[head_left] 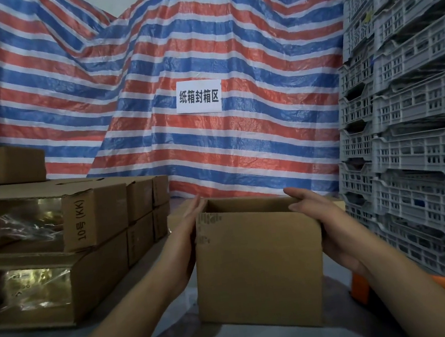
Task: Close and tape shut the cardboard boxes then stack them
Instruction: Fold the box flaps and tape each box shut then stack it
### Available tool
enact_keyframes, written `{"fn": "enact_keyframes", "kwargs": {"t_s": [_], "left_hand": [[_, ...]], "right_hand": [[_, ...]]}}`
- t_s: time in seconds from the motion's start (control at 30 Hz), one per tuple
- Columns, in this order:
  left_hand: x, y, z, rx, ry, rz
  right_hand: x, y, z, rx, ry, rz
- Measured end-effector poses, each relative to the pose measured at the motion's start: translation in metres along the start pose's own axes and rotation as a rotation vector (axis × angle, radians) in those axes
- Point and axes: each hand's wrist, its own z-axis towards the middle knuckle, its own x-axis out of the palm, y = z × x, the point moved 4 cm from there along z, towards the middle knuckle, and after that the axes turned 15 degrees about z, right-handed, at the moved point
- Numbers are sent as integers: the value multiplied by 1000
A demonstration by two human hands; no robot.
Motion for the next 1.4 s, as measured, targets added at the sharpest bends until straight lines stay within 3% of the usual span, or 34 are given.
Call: {"fn": "enact_keyframes", "kwargs": {"t_s": [0.17,0.4,0.53,0.63,0.73,0.83,1.03,1.17,1.4], "left_hand": [[-10,0,1,23,-92,-37],[3,-1,-8,-104,110,143],[4,3,-8,-154,95,230],[1,9,-10,-99,115,239],[-2,6,-2,-69,33,259],[-13,0,1,44,-78,279],[-13,-4,2,147,-8,199],[-11,-1,4,100,60,205],[-11,1,8,76,71,217]], "right_hand": [[0,0,0,-12,-4,10],[-2,-3,2,-7,-4,40],[-4,-4,3,-11,-17,26],[-4,-4,4,-30,-3,21],[-4,-6,4,-61,3,43],[-7,-9,6,-101,-61,171],[-31,-18,13,-174,-390,278],[-34,-22,14,-218,-416,161],[-25,-21,9,-240,-359,204]]}}
